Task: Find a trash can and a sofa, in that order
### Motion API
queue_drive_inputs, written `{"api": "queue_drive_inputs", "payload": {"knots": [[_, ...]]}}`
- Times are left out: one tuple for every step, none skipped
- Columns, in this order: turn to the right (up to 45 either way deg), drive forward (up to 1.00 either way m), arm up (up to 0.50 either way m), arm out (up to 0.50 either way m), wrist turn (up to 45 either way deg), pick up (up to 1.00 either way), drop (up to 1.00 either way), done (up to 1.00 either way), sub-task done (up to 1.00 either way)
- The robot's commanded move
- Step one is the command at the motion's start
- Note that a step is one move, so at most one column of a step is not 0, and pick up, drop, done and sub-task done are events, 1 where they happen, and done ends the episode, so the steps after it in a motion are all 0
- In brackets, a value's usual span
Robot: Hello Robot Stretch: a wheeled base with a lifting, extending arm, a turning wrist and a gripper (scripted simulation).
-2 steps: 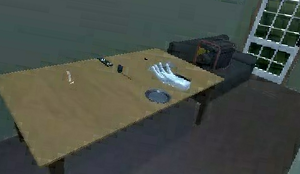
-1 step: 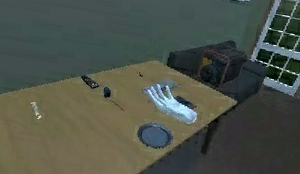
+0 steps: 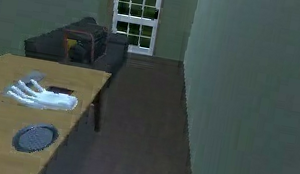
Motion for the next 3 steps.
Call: {"api": "queue_drive_inputs", "payload": {"knots": [[0.0, 1.00, 0.00, 0.00, 0.0, 0.00, 0.00, 0.00, 0.00], [6.0, 0.00, 0.00, 0.00, 0.0, 0.00, 0.00, 0.00, 0.00], [0.0, 0.50, 0.00, 0.00, 0.0, 0.00, 0.00, 0.00, 0.00]]}}
